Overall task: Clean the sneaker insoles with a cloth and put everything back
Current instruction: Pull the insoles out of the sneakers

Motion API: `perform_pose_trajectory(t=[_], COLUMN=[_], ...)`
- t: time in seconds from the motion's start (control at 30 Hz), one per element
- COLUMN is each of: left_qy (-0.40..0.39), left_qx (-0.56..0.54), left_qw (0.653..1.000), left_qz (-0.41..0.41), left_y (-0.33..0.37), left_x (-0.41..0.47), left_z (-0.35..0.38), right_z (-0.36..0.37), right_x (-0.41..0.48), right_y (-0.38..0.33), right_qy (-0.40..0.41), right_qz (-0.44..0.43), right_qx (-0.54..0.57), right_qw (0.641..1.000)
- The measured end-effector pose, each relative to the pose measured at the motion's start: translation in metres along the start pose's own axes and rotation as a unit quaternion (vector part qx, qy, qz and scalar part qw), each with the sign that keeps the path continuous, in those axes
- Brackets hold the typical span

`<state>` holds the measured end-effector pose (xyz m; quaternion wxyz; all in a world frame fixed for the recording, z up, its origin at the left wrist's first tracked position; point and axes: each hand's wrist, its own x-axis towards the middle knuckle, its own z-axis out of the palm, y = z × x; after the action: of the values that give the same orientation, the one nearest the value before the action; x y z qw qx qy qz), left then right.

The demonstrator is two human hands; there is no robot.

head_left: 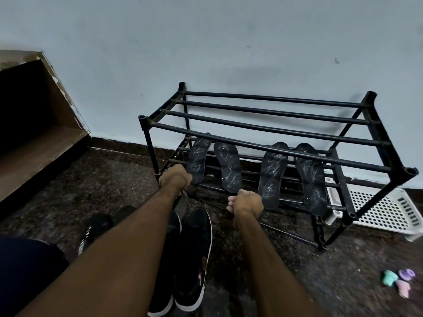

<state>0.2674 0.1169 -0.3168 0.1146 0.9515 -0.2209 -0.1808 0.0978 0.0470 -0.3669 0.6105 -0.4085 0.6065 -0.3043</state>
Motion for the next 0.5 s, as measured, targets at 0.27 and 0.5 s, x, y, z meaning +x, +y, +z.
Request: perform_pose_trajectory(t=[0.27,0.5], left_qy=[0.003,-0.064], left_qx=[-0.229,-0.375], left_qw=[0.969,0.917], left_qz=[-0.089,-0.12], left_y=[0.002,-0.005], left_x=[0.003,-0.012], left_z=[0.016,0.024], right_z=[0.006,0.012], right_x=[-0.007,-0.034], right_y=[0.007,0.015], right_qy=[-0.026,-0.21], right_qz=[0.07,0.067], right_qx=[-0.079,-0.08], right_qw=[0.994,0.972])
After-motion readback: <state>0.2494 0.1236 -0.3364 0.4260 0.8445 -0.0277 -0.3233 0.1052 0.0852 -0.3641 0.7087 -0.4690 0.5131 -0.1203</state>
